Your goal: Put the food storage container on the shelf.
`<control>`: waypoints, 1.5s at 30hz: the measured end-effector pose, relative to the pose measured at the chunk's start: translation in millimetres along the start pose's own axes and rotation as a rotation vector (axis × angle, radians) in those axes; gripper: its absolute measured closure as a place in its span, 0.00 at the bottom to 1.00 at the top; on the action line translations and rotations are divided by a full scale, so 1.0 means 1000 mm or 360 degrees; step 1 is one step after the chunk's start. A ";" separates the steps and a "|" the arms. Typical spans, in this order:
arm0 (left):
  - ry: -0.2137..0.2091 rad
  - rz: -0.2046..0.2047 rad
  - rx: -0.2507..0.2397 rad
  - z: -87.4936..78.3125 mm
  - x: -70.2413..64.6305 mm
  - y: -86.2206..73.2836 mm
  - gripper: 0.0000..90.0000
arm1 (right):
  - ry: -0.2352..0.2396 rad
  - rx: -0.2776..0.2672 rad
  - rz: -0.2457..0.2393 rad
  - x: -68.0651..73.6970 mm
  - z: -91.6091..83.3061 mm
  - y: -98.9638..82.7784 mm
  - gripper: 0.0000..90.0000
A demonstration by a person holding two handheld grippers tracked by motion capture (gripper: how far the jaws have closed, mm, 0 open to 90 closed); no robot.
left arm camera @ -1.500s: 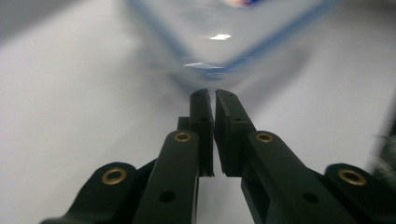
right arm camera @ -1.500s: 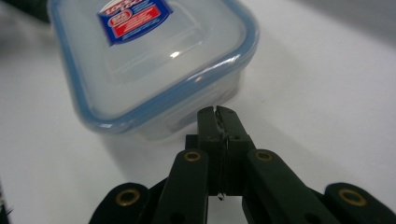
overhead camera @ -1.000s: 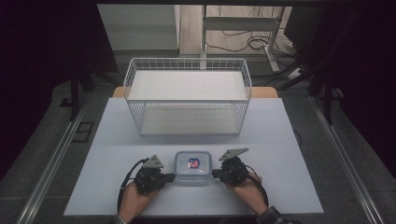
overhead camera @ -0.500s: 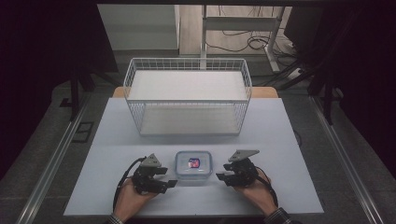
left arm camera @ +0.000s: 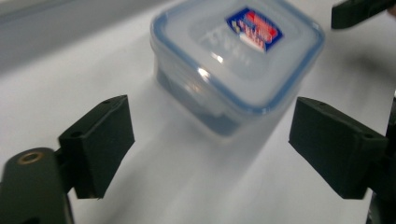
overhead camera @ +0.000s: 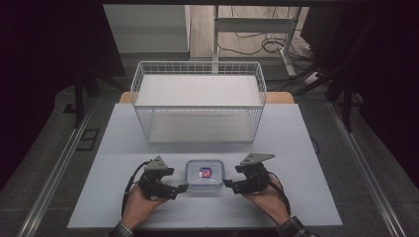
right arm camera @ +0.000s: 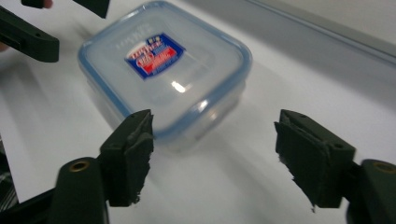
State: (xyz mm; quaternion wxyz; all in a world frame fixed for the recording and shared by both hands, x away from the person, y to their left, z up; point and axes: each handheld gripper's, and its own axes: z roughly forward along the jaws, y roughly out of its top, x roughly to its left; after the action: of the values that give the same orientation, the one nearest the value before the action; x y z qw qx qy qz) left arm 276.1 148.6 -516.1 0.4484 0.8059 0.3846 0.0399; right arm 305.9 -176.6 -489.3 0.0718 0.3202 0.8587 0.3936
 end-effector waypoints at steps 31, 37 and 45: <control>-0.0248 -0.0124 0.0134 0.021 0.004 0.008 0.33 | 0.0292 0.0109 0.0226 -0.001 0.028 0.007 0.35; -0.0279 -0.0170 0.0053 0.011 0.004 0.000 0.51 | 0.0323 0.0058 0.0240 -0.002 0.017 0.001 0.52; -0.0362 -0.0204 0.0012 0.005 0.009 -0.006 0.62 | 0.0443 0.0016 0.0331 -0.010 0.012 -0.004 0.60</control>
State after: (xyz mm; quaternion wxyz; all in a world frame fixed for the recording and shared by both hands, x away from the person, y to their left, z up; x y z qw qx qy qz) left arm 281.3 152.3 -526.2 0.4878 0.7806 0.3822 -0.0819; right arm 316.7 -176.7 -501.7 -0.0905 0.3501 0.8245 0.4353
